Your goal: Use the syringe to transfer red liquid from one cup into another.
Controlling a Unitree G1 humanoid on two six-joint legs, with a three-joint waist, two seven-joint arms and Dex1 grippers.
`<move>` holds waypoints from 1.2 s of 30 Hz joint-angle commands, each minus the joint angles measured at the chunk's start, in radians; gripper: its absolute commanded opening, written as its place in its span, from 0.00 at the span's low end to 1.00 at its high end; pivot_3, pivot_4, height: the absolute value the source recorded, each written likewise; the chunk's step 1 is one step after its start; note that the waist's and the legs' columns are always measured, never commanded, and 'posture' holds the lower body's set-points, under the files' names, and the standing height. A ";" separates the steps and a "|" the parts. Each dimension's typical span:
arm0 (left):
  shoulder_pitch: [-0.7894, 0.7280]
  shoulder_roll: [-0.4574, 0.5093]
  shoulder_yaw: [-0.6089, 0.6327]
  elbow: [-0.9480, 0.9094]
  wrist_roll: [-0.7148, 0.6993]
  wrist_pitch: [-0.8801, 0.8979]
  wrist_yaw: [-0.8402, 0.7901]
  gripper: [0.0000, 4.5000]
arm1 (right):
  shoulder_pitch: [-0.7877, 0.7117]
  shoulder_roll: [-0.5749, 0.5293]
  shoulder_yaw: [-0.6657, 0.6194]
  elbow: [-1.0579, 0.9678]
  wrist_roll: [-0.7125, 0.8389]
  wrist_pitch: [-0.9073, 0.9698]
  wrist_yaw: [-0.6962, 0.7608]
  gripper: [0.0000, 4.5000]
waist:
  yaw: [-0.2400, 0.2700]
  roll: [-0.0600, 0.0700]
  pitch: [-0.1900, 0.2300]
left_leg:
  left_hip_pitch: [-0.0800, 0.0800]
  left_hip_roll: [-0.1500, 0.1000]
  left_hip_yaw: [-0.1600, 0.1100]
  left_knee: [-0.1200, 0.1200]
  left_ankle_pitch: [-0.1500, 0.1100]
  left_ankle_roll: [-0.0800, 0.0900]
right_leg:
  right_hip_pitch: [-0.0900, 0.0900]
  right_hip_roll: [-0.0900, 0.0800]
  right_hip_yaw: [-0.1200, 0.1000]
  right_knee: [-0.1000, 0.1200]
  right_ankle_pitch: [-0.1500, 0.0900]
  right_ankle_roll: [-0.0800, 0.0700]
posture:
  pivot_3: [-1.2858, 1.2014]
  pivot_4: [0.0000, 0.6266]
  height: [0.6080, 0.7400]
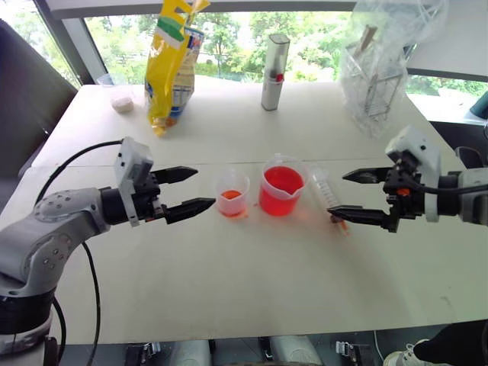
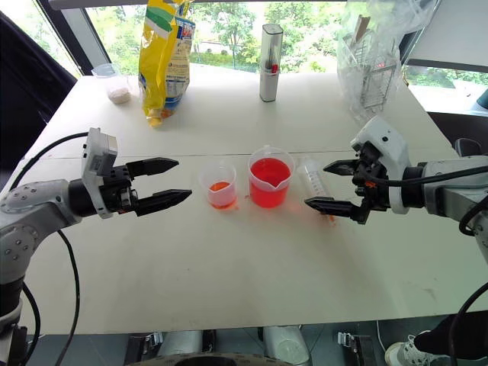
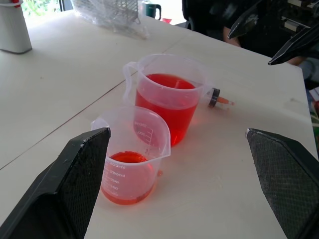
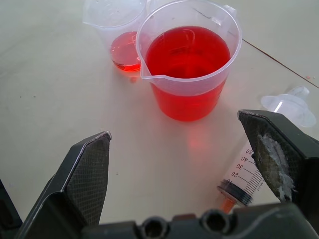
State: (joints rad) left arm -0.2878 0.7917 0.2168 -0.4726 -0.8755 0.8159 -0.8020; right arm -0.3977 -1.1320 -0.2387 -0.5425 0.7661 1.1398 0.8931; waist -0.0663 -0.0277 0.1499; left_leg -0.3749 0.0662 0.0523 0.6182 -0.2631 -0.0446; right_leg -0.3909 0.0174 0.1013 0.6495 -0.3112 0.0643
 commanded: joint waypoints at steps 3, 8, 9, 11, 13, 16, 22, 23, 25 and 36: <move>-0.006 0.000 0.016 -0.015 -0.002 -0.025 -0.003 1.00 | -0.003 -0.027 -0.015 0.000 -0.001 -0.023 0.005 0.99 | 0.000 0.000 0.000 | 0.000 0.000 0.000 0.000 0.000 0.000 | 0.000 0.000 0.000 0.000 0.000 0.000 | 0.52 0.24 1.00; -0.005 -0.009 0.023 -0.020 -0.016 -0.021 0.002 1.00 | -0.005 -0.037 -0.009 0.006 -0.003 -0.020 0.006 0.99 | 0.000 0.000 0.000 | 0.000 0.000 0.000 0.000 0.000 0.000 | 0.000 0.000 0.000 0.000 0.000 0.000 | 0.52 0.24 1.00; -0.003 -0.009 0.023 -0.020 -0.015 -0.021 0.001 1.00 | -0.005 -0.040 -0.010 0.005 -0.001 -0.018 0.006 0.99 | 0.000 0.000 0.000 | 0.000 0.000 0.000 0.000 0.000 0.000 | 0.000 0.000 0.000 0.000 0.000 0.000 | 0.52 0.24 1.00; 0.001 -0.007 0.023 -0.021 -0.013 -0.021 -0.003 1.00 | -0.003 -0.046 -0.012 0.002 0.002 -0.016 0.008 0.99 | 0.000 0.000 0.000 | 0.000 0.000 0.000 0.000 0.000 0.000 | 0.000 0.000 0.000 0.000 0.000 0.000 | 0.52 0.24 1.00; 0.002 -0.005 0.022 -0.020 -0.013 -0.021 -0.006 1.00 | -0.002 -0.051 -0.010 0.000 0.001 -0.016 0.006 0.99 | 0.000 0.000 0.000 | 0.000 0.000 0.000 0.000 0.000 0.000 | 0.000 0.000 0.000 0.000 0.000 0.000 | 0.52 0.24 1.00; -0.009 -0.002 0.017 -0.010 -0.008 -0.022 -0.010 1.00 | -0.013 -0.049 -0.003 0.005 0.001 -0.008 -0.004 0.99 | 0.000 0.000 0.000 | 0.000 0.000 0.000 0.000 0.000 0.000 | 0.000 0.000 0.000 0.000 0.000 0.000 | 0.52 0.24 1.00; -0.017 0.002 0.013 -0.005 -0.002 -0.022 -0.015 1.00 | -0.071 -0.038 0.049 0.032 -0.003 0.046 -0.053 0.99 | -0.001 0.000 0.000 | 0.000 0.000 0.000 0.000 0.000 0.000 | 0.000 0.000 0.000 0.000 0.000 0.000 | 0.52 0.24 1.00; -0.019 0.003 0.012 -0.004 0.000 -0.022 -0.015 1.00 | -0.096 -0.037 0.075 0.046 -0.010 0.062 -0.064 0.99 | -0.001 0.000 0.000 | 0.000 0.000 0.000 0.000 0.000 0.000 | 0.000 0.000 0.000 0.000 0.000 0.000 | 0.52 0.24 1.00; -0.024 0.004 0.009 0.001 0.005 -0.025 -0.017 1.00 | -0.148 -0.030 0.132 0.077 -0.032 0.085 -0.084 0.99 | -0.002 0.000 0.000 | 0.000 0.000 0.000 0.001 0.000 0.000 | 0.000 0.000 0.000 0.000 0.000 0.000 | 0.52 0.24 1.00; -0.066 -0.025 -0.043 0.034 0.066 -0.066 -0.020 1.00 | -0.584 0.207 0.622 0.638 -0.338 0.200 -0.169 0.99 | -0.002 0.000 0.000 | -0.001 0.000 0.003 0.003 0.000 0.000 | -0.002 0.000 0.003 0.001 0.000 -0.002 | 0.52 0.24 1.00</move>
State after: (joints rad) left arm -0.3362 0.7695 0.1702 -0.4302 -0.8163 0.7739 -0.8238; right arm -0.9386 -0.9334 0.3565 0.0346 0.4763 1.3526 0.7188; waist -0.0683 -0.0273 0.1497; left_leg -0.3772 0.0662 0.0555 0.6209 -0.2632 -0.0445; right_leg -0.3941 0.0176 0.1041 0.6503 -0.3109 0.0628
